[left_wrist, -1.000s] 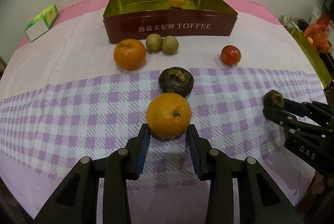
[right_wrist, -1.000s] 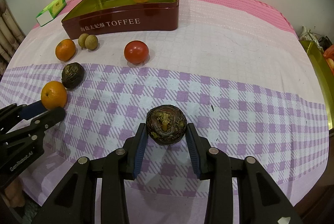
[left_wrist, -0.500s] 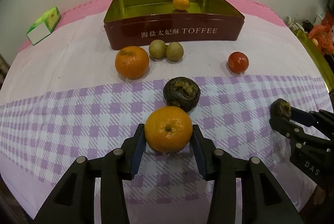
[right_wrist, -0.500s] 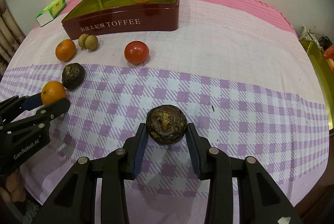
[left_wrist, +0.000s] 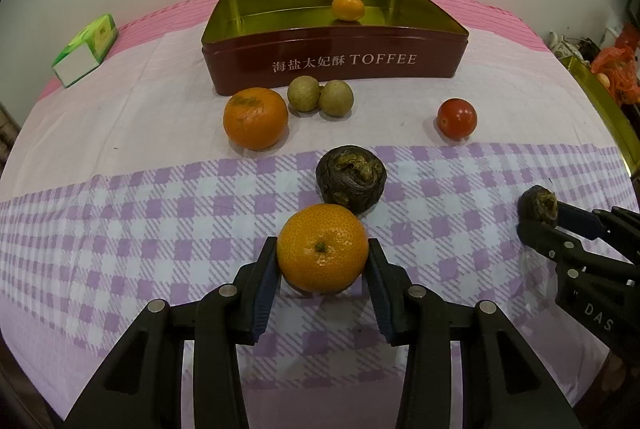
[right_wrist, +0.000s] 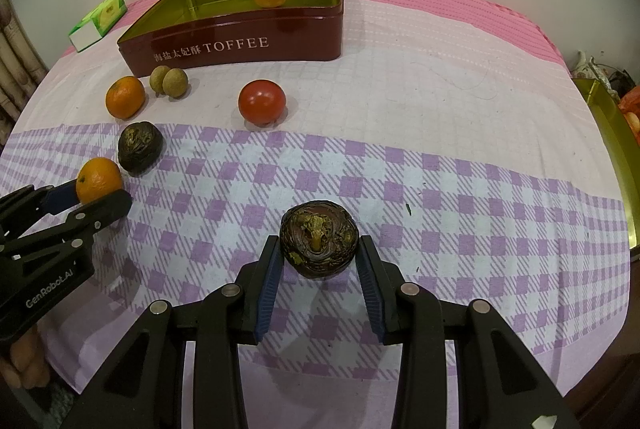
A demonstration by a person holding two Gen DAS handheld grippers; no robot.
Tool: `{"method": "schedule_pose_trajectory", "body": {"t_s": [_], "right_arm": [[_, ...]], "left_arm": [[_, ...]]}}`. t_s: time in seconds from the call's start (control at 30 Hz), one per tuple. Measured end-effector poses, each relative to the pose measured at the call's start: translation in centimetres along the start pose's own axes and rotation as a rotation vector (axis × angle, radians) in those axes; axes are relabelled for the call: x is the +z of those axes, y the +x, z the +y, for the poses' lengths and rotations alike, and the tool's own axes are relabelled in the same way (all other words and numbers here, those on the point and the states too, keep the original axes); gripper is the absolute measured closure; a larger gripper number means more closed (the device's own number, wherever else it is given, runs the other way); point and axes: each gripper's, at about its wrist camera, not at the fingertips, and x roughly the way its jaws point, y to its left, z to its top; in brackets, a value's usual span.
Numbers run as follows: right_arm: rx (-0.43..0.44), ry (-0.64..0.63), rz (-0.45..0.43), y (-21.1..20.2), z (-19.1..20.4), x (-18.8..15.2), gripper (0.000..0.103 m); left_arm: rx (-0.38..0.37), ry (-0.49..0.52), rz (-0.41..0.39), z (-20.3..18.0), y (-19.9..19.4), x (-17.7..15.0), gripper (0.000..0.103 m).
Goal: Organize fruits
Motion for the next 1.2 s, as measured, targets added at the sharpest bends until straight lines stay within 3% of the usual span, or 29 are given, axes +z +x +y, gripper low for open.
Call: {"method": "schedule_pose_trajectory", "body": {"t_s": [0.6, 0.9, 1.2], "right_arm": [[0.007, -0.004, -0.004, 0.2, 0.2, 0.5, 0.069], [0.035, 0.027, -0.007, 0.8, -0.2, 3.5, 0.069], [0.056, 0.000, -0.074, 0.3, 0.5, 8.7, 0.069]], "left_arm": [[-0.009, 0.008, -0.004, 0.4, -0.4, 0.0, 0.060], [0.002, 0.007, -0.048, 1.9, -1.4, 1.5, 0.060], [-0.014, -0.033, -0.092, 3.6, -1.9, 4.9, 0.060]]}}
